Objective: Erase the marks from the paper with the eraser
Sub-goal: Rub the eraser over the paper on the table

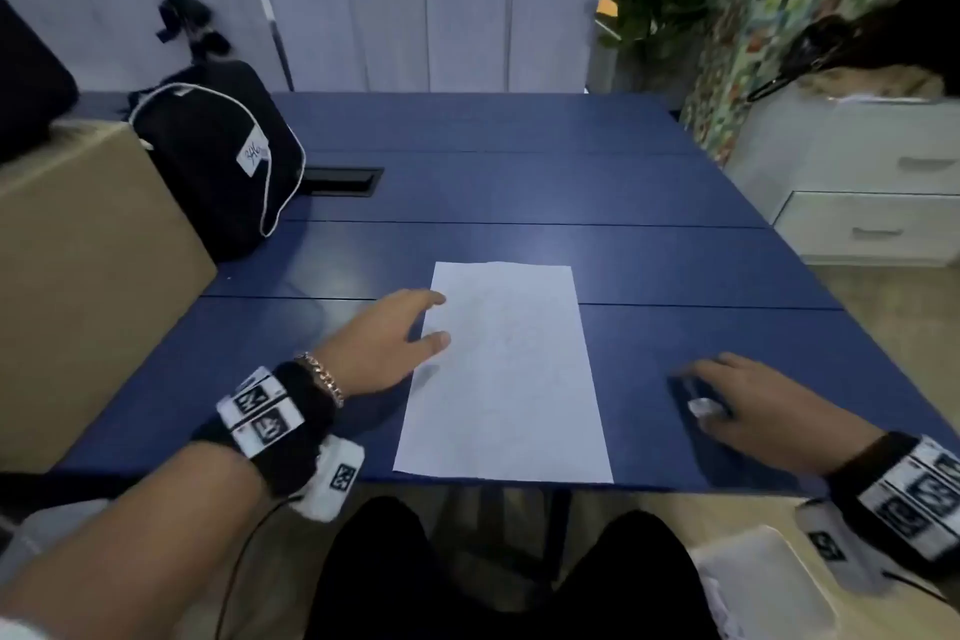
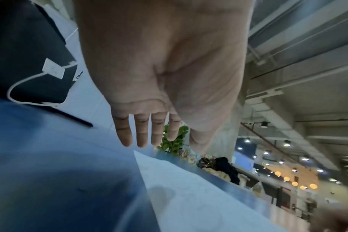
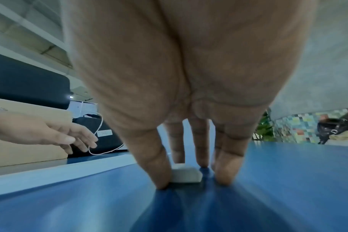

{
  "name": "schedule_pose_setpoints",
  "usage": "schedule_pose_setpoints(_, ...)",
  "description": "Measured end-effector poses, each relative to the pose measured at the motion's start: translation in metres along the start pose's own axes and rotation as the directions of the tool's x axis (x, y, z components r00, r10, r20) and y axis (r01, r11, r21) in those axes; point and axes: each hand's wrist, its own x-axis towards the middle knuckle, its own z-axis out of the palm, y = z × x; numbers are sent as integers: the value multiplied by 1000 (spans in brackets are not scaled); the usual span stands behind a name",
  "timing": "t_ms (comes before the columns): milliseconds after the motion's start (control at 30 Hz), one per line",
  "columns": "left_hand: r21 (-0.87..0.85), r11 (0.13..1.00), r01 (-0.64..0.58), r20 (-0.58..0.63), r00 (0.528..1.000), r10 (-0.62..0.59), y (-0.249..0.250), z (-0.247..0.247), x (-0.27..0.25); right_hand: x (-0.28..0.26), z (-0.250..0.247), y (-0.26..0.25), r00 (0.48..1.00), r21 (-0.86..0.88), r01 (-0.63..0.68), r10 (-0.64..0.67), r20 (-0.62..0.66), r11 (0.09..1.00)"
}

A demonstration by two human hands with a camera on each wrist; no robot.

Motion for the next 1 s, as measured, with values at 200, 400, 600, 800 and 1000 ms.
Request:
schedule_pose_setpoints(200, 188, 978, 92, 143, 982, -120, -18, 12, 53, 3, -12, -11, 999, 0, -42, 42, -34, 999)
schedule_pose_setpoints(400, 365, 931, -6, 281, 954, -104, -22, 13, 60, 33, -15, -82, 983, 197, 182, -173, -61, 963)
schedule_pose_setpoints(600, 495, 853, -165, 258, 965, 37, -8, 20, 16, 70, 4, -134, 952, 56, 297, -300, 58, 953)
schedule_pose_setpoints(800, 257, 963, -85, 185, 982, 37, -27, 11, 9, 60, -7, -128, 924, 1, 334, -327, 198, 943)
schedule_pose_setpoints(1000, 385, 916, 111, 337, 908, -251, -29, 16, 29, 110, -21, -167, 929, 45, 363, -365, 64, 931)
